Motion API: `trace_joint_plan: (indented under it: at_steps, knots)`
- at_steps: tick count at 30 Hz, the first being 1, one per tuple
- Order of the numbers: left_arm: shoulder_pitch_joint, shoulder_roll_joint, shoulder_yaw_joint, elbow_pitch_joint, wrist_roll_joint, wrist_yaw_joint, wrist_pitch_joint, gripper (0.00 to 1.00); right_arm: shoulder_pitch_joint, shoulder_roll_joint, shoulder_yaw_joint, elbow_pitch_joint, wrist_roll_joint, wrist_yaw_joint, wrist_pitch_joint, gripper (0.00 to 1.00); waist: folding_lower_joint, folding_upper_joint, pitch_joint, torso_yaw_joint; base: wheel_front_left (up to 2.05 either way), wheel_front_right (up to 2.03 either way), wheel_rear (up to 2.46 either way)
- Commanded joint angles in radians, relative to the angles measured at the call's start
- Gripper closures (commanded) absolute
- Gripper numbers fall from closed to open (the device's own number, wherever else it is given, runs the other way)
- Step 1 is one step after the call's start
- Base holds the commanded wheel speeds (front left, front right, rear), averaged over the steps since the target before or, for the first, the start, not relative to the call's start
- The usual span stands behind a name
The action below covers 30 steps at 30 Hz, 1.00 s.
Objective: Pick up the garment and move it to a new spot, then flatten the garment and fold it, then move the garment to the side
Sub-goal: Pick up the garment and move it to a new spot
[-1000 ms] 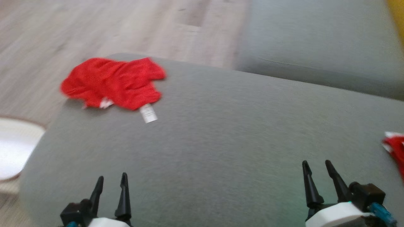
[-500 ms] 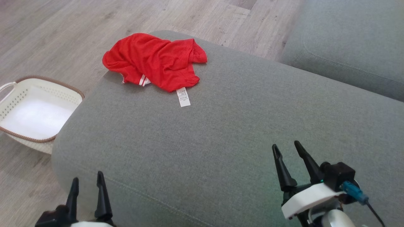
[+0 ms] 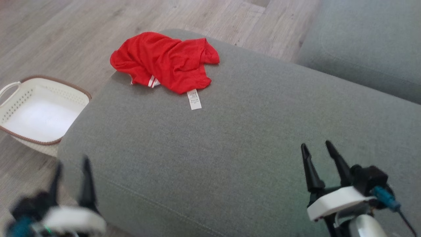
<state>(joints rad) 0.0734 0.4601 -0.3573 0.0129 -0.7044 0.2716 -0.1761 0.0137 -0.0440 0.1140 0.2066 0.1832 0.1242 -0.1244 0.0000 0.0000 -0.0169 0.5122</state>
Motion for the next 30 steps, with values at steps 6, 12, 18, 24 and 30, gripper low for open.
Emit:
trace_joint_plan:
  at_steps: [6,12,18,24,30]
  knots:
    - [-0.343,0.170,0.140,-0.020,0.005,-0.050,0.078,0.00,-0.099,-0.006,-0.014,-0.161,-0.103,0.007,0.080,0.00,0.0000,0.0000,0.169,-0.086,0.00,0.00,0.00]
    - [-0.609,0.233,0.161,0.128,-0.018,-0.103,0.186,0.00,-0.170,-0.006,-0.026,-0.258,-0.167,0.007,0.152,0.00,0.0000,0.0000,0.307,-0.157,0.00,0.00,0.00]
    - [-0.769,0.206,0.167,0.360,-0.074,-0.124,0.264,0.00,-0.201,-0.006,-0.033,-0.326,-0.216,0.007,0.203,0.00,0.0000,0.0000,0.414,-0.203,0.00,0.00,0.00]
    - [-0.855,0.165,0.107,0.557,-0.076,-0.180,0.319,0.00,-0.213,-0.006,-0.051,-0.393,-0.247,0.007,0.241,0.00,0.0000,0.0000,0.518,-0.241,0.00,0.00,0.00]
    - [-0.914,0.104,0.092,0.688,-0.096,-0.222,0.302,0.00,-0.214,-0.006,-0.066,-0.438,-0.267,0.007,0.261,0.00,0.0000,0.0000,0.586,-0.261,0.00,0.00,0.00]
